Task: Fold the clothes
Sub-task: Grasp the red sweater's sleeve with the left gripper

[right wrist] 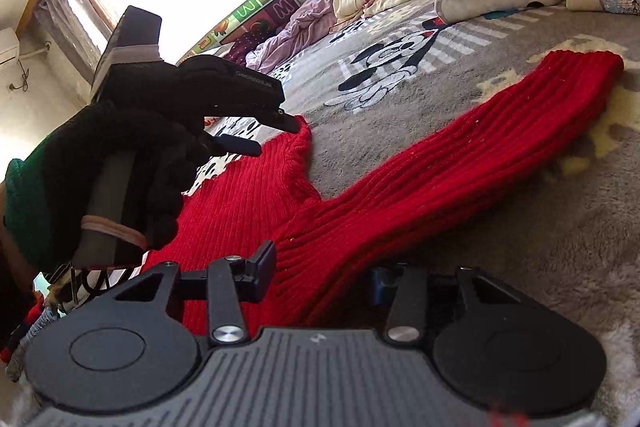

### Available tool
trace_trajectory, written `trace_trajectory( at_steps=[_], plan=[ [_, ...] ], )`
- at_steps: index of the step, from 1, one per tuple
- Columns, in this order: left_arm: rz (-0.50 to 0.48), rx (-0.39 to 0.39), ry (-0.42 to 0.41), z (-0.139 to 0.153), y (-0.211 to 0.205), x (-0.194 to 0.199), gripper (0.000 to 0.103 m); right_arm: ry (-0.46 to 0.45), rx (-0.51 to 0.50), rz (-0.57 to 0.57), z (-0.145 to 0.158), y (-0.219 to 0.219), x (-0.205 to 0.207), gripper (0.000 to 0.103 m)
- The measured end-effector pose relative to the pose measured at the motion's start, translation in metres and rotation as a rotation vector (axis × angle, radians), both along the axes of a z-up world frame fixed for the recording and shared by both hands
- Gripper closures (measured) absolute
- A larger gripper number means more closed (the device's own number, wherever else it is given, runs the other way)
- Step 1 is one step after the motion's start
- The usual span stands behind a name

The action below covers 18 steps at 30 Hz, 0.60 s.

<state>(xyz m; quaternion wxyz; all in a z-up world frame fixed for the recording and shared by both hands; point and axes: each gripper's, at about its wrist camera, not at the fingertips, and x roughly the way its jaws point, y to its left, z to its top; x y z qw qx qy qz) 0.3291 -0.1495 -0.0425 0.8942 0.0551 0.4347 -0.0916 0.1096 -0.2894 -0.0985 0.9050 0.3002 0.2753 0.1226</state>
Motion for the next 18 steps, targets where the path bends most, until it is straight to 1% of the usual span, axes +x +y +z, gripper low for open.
trace_trajectory(
  at_steps=[2, 4, 6, 7, 9, 10, 11, 14, 16, 18],
  plan=[
    [-0.012, 0.038, 0.020, -0.004, -0.006, 0.008, 0.065, -0.002, 0.004, 0.000, 0.000, 0.000, 0.001, 0.056],
    [-0.020, 0.064, 0.030, -0.007, -0.009, 0.012, 0.068, -0.005, 0.003, -0.002, 0.000, 0.000, 0.001, 0.057],
    [-0.036, 0.084, 0.033, -0.009, -0.012, 0.013, 0.070, -0.008, 0.000, -0.005, 0.000, 0.000, 0.001, 0.063],
    [-0.045, 0.089, 0.033, -0.009, -0.013, 0.013, 0.074, -0.010, -0.002, -0.007, 0.000, -0.001, 0.001, 0.064],
    [-0.070, 0.103, 0.029, -0.009, -0.016, 0.012, 0.084, -0.022, -0.002, -0.013, 0.002, -0.002, 0.000, 0.075],
    [-0.080, 0.109, 0.024, -0.008, -0.017, 0.012, 0.092, -0.030, -0.002, -0.013, 0.002, -0.002, -0.001, 0.078],
    [-0.086, 0.113, 0.018, -0.007, -0.017, 0.011, 0.093, -0.040, -0.005, -0.012, 0.004, -0.002, -0.002, 0.082],
    [-0.094, 0.084, 0.009, 0.000, -0.008, 0.008, 0.095, -0.083, -0.032, 0.004, 0.009, 0.002, -0.005, 0.085],
    [-0.092, 0.042, -0.002, 0.007, 0.002, 0.006, 0.096, -0.113, -0.073, 0.025, 0.015, 0.009, -0.008, 0.087],
    [-0.098, -0.005, -0.031, 0.015, 0.013, 0.003, 0.096, -0.159, -0.126, 0.051, 0.022, 0.017, -0.012, 0.088]
  ],
)
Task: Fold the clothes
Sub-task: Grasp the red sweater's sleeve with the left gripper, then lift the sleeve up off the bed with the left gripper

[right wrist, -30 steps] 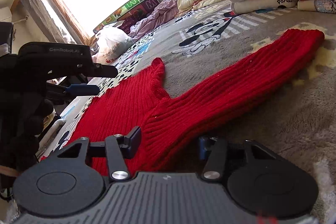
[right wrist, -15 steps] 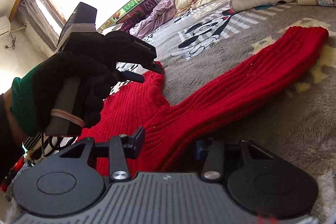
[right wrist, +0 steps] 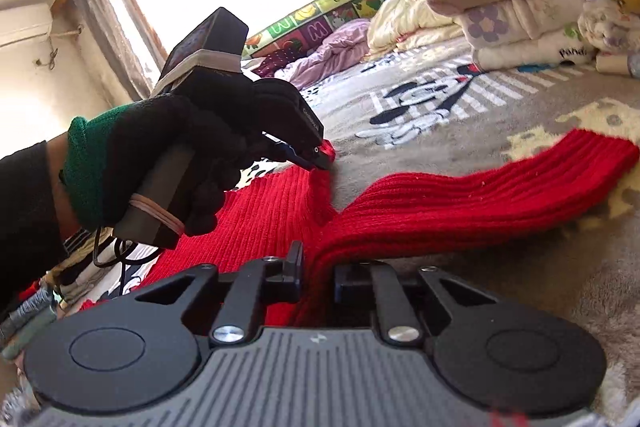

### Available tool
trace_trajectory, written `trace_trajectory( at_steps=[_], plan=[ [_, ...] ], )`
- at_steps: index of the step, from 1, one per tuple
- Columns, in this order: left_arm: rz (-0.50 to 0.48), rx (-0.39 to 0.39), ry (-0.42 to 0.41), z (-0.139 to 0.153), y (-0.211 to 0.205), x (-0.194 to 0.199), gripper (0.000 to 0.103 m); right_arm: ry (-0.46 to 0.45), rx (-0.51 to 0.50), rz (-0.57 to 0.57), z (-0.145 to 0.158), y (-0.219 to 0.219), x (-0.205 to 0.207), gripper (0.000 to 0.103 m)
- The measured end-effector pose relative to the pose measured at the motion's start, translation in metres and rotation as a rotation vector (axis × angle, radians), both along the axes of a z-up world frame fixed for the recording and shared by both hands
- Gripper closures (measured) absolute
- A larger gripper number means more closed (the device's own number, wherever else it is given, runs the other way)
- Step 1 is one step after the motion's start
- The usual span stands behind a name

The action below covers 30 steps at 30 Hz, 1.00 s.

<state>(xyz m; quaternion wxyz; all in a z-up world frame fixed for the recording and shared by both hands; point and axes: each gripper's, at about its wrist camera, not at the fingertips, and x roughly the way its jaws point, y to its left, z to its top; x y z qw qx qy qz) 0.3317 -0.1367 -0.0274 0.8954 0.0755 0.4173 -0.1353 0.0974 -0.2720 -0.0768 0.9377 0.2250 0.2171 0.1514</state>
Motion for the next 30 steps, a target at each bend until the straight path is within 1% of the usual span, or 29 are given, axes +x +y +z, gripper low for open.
trace_trajectory(
  at_steps=[3, 5, 8, 12, 15, 21, 23, 28, 30],
  plan=[
    [0.004, -0.072, -0.036, 0.012, 0.020, -0.005, 0.096, -0.070, -0.075, 0.047, 0.009, 0.015, -0.008, 0.089],
    [0.018, -0.113, -0.043, 0.016, 0.034, -0.008, 0.096, -0.122, -0.121, 0.089, 0.015, 0.027, -0.015, 0.089],
    [0.037, -0.162, -0.048, 0.019, 0.055, -0.012, 0.096, -0.174, -0.200, 0.152, 0.019, 0.046, -0.021, 0.089],
    [0.059, -0.164, -0.042, 0.014, 0.073, -0.013, 0.096, -0.207, -0.292, 0.231, 0.020, 0.072, -0.025, 0.089],
    [0.071, -0.164, -0.036, 0.006, 0.082, -0.012, 0.096, -0.200, -0.338, 0.281, 0.018, 0.088, -0.025, 0.089],
    [0.081, -0.159, -0.023, -0.014, 0.090, -0.008, 0.097, -0.161, -0.390, 0.351, 0.010, 0.112, -0.023, 0.089],
    [0.083, -0.167, -0.014, -0.022, 0.094, -0.008, 0.097, -0.147, -0.394, 0.361, 0.008, 0.114, -0.021, 0.089],
    [0.123, -0.171, -0.009, -0.036, 0.101, -0.011, 0.097, -0.096, -0.387, 0.382, 0.007, 0.115, -0.015, 0.089],
    [0.105, -0.145, -0.023, -0.036, 0.097, -0.012, 0.097, -0.086, -0.390, 0.388, 0.006, 0.116, -0.014, 0.089]
  ],
)
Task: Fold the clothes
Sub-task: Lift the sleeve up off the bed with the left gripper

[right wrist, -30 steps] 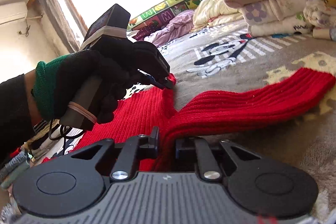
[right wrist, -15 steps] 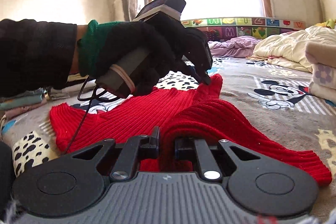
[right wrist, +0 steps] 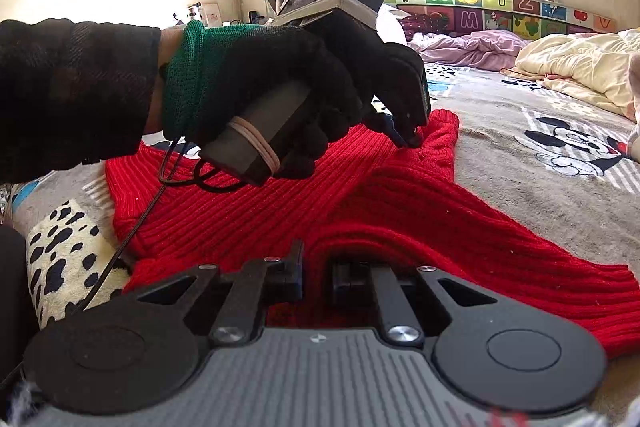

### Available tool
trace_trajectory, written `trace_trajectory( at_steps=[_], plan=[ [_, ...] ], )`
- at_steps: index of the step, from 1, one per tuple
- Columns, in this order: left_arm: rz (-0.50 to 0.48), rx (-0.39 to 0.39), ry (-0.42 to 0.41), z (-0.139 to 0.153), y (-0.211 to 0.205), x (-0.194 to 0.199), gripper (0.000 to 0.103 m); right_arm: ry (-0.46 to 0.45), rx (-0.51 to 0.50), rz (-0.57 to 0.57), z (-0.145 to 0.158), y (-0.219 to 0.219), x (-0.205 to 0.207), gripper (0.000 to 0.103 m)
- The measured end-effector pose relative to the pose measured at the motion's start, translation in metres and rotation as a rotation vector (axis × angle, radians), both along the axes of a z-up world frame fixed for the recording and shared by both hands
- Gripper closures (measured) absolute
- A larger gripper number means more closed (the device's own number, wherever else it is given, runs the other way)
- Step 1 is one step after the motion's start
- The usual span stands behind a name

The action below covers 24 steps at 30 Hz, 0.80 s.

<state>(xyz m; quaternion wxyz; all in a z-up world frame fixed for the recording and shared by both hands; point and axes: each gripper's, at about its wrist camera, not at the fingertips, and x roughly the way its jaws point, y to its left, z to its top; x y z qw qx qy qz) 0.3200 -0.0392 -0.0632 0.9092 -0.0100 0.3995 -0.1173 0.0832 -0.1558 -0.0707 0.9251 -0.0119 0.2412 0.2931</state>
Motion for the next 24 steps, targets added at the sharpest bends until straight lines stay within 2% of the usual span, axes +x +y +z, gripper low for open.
trace_trajectory(
  at_steps=[4, 7, 10, 15, 16, 20, 24],
  plan=[
    [-0.019, 0.034, -0.047, 0.018, -0.004, -0.010, 0.093, 0.005, -0.013, 0.004, -0.002, 0.002, 0.000, 0.089],
    [-0.049, 0.012, -0.094, 0.038, -0.009, -0.031, 0.092, -0.012, -0.024, 0.002, -0.002, 0.004, -0.003, 0.088],
    [-0.116, -0.019, -0.077, 0.049, -0.019, -0.051, 0.086, -0.032, -0.028, 0.003, 0.000, 0.004, -0.005, 0.084],
    [-0.399, 0.027, -0.070, 0.074, -0.067, -0.096, 0.067, -0.052, -0.029, 0.001, 0.008, -0.002, -0.024, 0.076],
    [-0.467, 0.042, -0.068, 0.077, -0.079, -0.106, 0.059, -0.052, -0.031, 0.004, 0.010, -0.004, -0.029, 0.075],
    [-0.718, 0.114, -0.044, 0.077, -0.130, -0.143, 0.058, -0.044, -0.048, 0.021, 0.015, -0.013, -0.049, 0.072],
    [-0.834, 0.243, 0.023, 0.045, -0.173, -0.159, 0.058, -0.024, -0.066, 0.043, 0.015, -0.022, -0.059, 0.071]
  ],
)
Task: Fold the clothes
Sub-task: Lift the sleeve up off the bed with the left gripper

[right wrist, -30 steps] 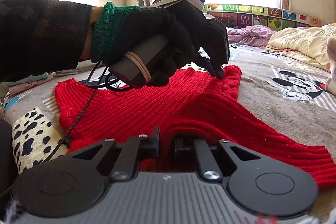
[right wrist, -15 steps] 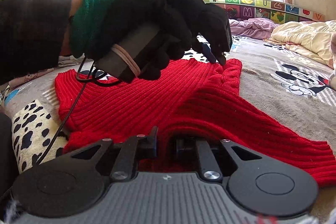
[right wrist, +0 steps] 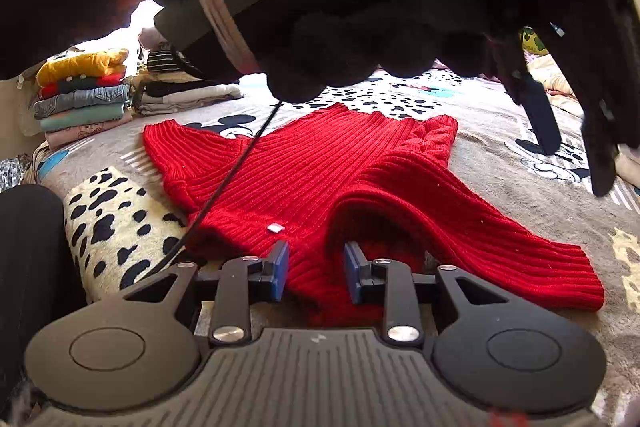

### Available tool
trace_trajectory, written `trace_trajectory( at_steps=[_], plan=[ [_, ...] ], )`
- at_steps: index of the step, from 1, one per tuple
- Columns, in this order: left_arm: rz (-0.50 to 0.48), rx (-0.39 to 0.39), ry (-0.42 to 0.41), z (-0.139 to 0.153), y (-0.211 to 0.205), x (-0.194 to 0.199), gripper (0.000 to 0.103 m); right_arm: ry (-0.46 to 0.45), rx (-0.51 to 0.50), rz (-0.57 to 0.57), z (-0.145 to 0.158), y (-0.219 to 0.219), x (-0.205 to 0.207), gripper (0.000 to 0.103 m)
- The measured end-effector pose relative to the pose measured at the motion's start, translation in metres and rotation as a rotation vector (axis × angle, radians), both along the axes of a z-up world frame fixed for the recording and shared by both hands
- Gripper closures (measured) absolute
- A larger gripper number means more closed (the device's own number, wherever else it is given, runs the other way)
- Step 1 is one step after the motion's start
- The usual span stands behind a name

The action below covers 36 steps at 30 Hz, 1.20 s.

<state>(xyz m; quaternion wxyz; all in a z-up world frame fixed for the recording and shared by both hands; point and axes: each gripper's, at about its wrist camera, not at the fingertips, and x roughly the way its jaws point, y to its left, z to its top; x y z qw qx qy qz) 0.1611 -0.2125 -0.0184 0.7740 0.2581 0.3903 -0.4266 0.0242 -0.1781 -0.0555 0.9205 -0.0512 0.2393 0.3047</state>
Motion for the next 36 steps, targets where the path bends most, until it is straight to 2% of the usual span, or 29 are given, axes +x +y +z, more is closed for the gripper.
trace_trajectory(
  at_steps=[2, 4, 5, 6, 7, 8, 11, 14, 17, 21, 28, 32, 36],
  plan=[
    [-0.033, 0.055, 0.012, -0.019, -0.014, -0.003, 0.051, 0.007, -0.009, 0.007, -0.002, -0.002, -0.003, 0.071],
    [-0.046, 0.104, -0.008, -0.037, -0.021, -0.006, 0.051, 0.009, -0.016, 0.011, -0.004, -0.003, -0.006, 0.071],
    [-0.045, 0.139, -0.036, -0.046, -0.024, -0.007, 0.068, 0.006, -0.018, 0.011, -0.004, -0.005, -0.008, 0.071],
    [-0.038, 0.155, -0.067, -0.050, -0.023, -0.007, 0.077, 0.004, -0.019, 0.012, -0.004, -0.006, -0.011, 0.071],
    [-0.019, 0.130, -0.073, -0.048, -0.019, -0.006, 0.088, 0.005, -0.020, 0.012, -0.004, -0.008, -0.012, 0.071],
    [0.017, 0.079, -0.062, -0.040, -0.011, -0.002, 0.097, 0.008, -0.019, 0.011, -0.005, -0.009, -0.012, 0.071],
    [0.177, -0.109, -0.078, 0.001, 0.035, 0.008, 0.096, 0.014, -0.006, -0.002, -0.003, -0.016, -0.010, 0.072],
    [0.346, -0.345, -0.095, 0.050, 0.099, 0.011, 0.096, 0.002, 0.031, -0.029, 0.002, -0.025, -0.006, 0.071],
    [0.472, -0.513, -0.137, 0.080, 0.159, 0.003, 0.096, -0.037, 0.043, -0.097, 0.004, -0.028, -0.001, 0.071],
    [0.651, -0.660, -0.180, 0.087, 0.225, -0.011, 0.096, -0.080, 0.033, -0.106, 0.003, -0.020, 0.003, 0.071],
    [0.915, -0.889, -0.120, 0.054, 0.308, -0.036, 0.096, -0.118, -0.017, -0.076, 0.000, -0.003, 0.004, 0.069],
    [0.974, -0.969, -0.087, 0.044, 0.333, -0.046, 0.097, -0.111, -0.033, -0.075, -0.004, 0.001, 0.008, 0.063],
    [0.945, -1.000, -0.101, 0.052, 0.334, -0.054, 0.097, -0.074, -0.042, -0.053, -0.010, 0.004, 0.014, 0.061]
  ],
)
